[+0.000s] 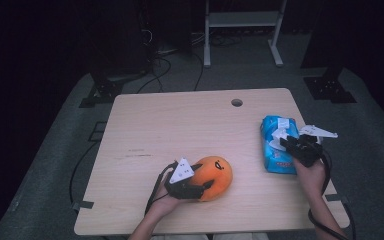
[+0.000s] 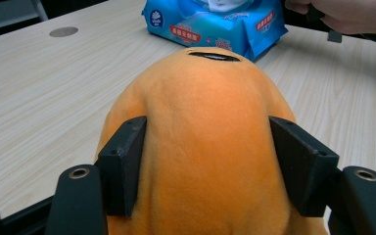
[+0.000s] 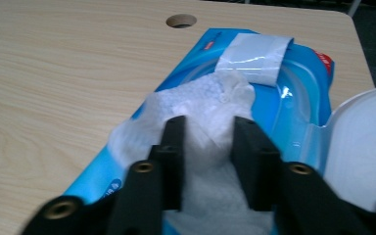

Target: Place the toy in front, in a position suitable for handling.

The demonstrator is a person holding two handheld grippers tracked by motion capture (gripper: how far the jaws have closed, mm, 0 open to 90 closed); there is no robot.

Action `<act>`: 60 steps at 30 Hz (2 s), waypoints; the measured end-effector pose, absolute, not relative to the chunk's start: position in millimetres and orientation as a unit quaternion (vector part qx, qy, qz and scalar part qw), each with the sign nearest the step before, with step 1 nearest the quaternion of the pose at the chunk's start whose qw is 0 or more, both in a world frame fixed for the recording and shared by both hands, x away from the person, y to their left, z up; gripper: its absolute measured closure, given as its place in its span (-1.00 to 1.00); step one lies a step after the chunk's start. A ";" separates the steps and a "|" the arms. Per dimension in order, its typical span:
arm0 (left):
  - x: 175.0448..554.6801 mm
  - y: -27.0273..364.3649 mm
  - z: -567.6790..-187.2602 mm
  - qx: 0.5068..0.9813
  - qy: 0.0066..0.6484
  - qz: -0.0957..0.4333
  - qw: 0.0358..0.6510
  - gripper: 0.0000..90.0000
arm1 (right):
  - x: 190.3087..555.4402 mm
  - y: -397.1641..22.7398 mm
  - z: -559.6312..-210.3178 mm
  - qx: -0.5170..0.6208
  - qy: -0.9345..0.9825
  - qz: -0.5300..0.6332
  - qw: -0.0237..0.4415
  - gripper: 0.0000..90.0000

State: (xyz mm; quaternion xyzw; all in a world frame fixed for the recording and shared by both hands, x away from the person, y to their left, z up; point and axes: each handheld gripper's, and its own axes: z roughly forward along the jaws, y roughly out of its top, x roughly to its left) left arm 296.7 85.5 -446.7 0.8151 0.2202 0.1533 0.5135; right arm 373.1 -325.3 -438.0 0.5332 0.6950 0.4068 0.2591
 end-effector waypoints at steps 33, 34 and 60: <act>294.0 105.5 -432.3 0.815 0.231 0.163 0.505 -0.63 | 346.9 -329.8 -385.2 0.497 0.679 0.494 0.218 0.93; 294.3 105.7 -433.0 0.817 0.230 0.162 0.504 -0.63 | 346.4 -329.7 -384.7 0.497 0.679 0.495 0.218 0.92; 297.0 108.5 -439.1 0.816 0.236 0.148 0.506 -0.65 | 303.9 -291.4 -326.4 0.389 0.685 0.584 0.195 0.94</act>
